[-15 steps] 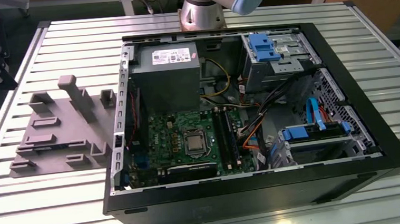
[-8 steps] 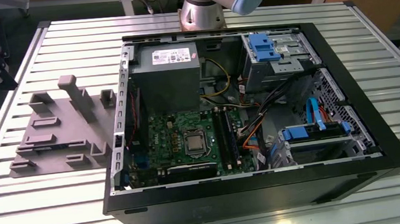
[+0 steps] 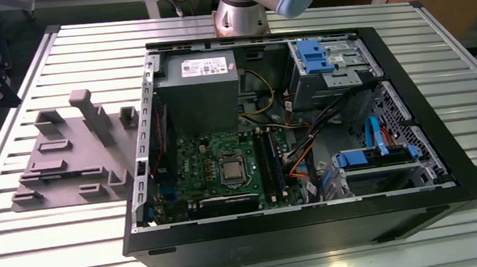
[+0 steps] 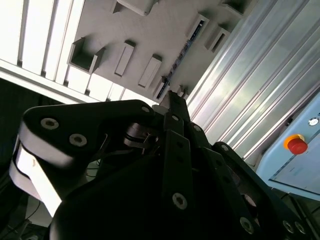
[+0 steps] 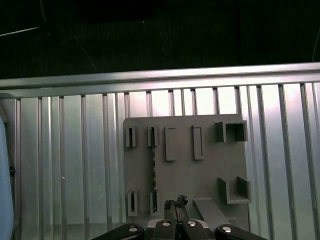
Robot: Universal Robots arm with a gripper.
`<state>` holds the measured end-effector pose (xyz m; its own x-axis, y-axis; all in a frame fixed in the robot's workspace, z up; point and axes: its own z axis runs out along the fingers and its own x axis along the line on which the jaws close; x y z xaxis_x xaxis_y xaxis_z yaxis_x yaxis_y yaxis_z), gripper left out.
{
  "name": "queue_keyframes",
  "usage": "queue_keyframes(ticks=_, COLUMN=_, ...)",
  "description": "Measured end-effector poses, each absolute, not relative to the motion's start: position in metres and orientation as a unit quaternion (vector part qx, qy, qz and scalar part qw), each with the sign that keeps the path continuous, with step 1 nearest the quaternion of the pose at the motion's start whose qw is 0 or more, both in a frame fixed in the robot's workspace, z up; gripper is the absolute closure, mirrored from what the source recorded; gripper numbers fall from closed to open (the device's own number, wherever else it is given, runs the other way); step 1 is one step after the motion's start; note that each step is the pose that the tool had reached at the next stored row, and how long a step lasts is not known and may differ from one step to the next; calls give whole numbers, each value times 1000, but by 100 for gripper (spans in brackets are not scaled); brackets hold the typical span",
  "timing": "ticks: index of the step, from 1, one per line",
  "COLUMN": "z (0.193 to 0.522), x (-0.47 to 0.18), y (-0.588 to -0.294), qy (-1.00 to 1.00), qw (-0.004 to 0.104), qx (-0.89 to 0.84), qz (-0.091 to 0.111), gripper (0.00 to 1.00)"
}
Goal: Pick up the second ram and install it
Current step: 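Pick up the second ram and move it above second insertion slot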
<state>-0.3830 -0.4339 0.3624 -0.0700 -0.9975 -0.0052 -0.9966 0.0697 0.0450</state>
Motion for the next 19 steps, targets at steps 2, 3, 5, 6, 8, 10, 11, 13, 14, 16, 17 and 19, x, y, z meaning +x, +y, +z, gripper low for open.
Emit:
queue_keyframes(ticks=2, z=362, x=-383, y=-434, qy=-731, qw=13, qx=682, qz=-18, gripper=89)
queue_keyframes(ticks=3, z=362, x=-383, y=-434, qy=-731, qw=13, qx=682, qz=-18, gripper=89)
queue_keyframes(ticks=5, z=362, x=-383, y=-434, qy=-730, qw=13, qx=683, qz=-18, gripper=89)
queue_keyframes(ticks=6, z=362, x=-383, y=-434, qy=-730, qw=13, qx=683, qz=-18, gripper=89)
queue_keyframes(ticks=8, z=362, x=-383, y=-434, qy=-730, qw=13, qx=683, qz=-18, gripper=89)
queue_keyframes(ticks=10, z=362, x=-383, y=-434, qy=-729, qw=13, qx=684, qz=-18, gripper=89)
queue_keyframes(ticks=11, z=362, x=-383, y=-434, qy=-729, qw=13, qx=684, qz=-18, gripper=89)
queue_keyframes(ticks=13, z=362, x=-383, y=-434, qy=-729, qw=13, qx=684, qz=-18, gripper=89)
queue_keyframes(ticks=14, z=362, x=-383, y=-434, qy=-728, qw=14, qx=685, qz=-18, gripper=89)
queue_keyframes(ticks=16, z=362, x=-383, y=-434, qy=-728, qw=13, qx=685, qz=-18, gripper=89)
queue_keyframes(ticks=17, z=362, x=-383, y=-434, qy=-728, qw=14, qx=685, qz=-18, gripper=89)
queue_keyframes(ticks=19, z=362, x=-383, y=-434, qy=-728, qw=14, qx=686, qz=-18, gripper=89)
